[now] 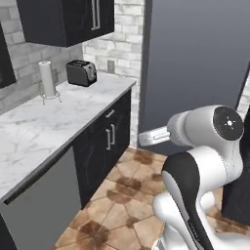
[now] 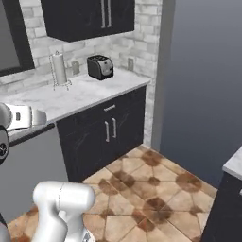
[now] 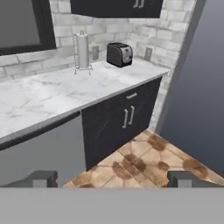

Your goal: Clear the mugs and bowl far away from the sink.

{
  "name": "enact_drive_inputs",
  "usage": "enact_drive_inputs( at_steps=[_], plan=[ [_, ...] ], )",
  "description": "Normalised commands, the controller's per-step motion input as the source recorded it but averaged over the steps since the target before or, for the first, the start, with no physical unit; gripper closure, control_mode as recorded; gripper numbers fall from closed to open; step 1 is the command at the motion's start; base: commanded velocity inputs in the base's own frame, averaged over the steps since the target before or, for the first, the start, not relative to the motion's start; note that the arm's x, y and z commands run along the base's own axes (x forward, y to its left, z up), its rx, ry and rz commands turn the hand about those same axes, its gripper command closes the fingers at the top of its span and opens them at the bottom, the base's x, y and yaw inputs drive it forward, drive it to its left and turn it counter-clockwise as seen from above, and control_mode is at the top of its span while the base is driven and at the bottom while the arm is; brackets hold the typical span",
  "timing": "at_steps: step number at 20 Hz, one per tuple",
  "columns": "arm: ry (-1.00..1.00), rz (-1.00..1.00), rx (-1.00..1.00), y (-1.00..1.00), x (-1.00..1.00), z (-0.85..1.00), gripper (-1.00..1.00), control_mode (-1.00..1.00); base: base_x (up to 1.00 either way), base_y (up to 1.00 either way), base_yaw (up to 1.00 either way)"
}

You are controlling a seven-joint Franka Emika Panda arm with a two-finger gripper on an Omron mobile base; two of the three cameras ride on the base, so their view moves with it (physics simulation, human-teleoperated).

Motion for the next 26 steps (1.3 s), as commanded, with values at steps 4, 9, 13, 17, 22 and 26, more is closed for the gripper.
enact_drive_inputs(
  at_steps=[4, 9, 13, 17, 22, 26],
  plan=[
    [0.0, 0.0, 0.0, 0.0, 0.0, 0.0, -1.0, 1.0, 0.57, 0.33, 0.6],
    [0.0, 0.0, 0.0, 0.0, 0.0, 0.0, -1.0, 1.0, 0.79, 0.01, 0.53],
    [0.0, 0.0, 0.0, 0.0, 0.0, 0.0, -1.0, 1.0, 0.91, -0.01, 0.43],
    [0.0, 0.0, 0.0, 0.0, 0.0, 0.0, -1.0, 1.0, 0.98, 0.04, 0.36],
    [0.0, 0.0, 0.0, 0.0, 0.0, 0.0, -1.0, 1.0, 0.95, 0.34, 0.15],
    [0.0, 0.0, 0.0, 0.0, 0.0, 0.0, -1.0, 1.0, 0.69, 0.18, 0.09]
  ],
)
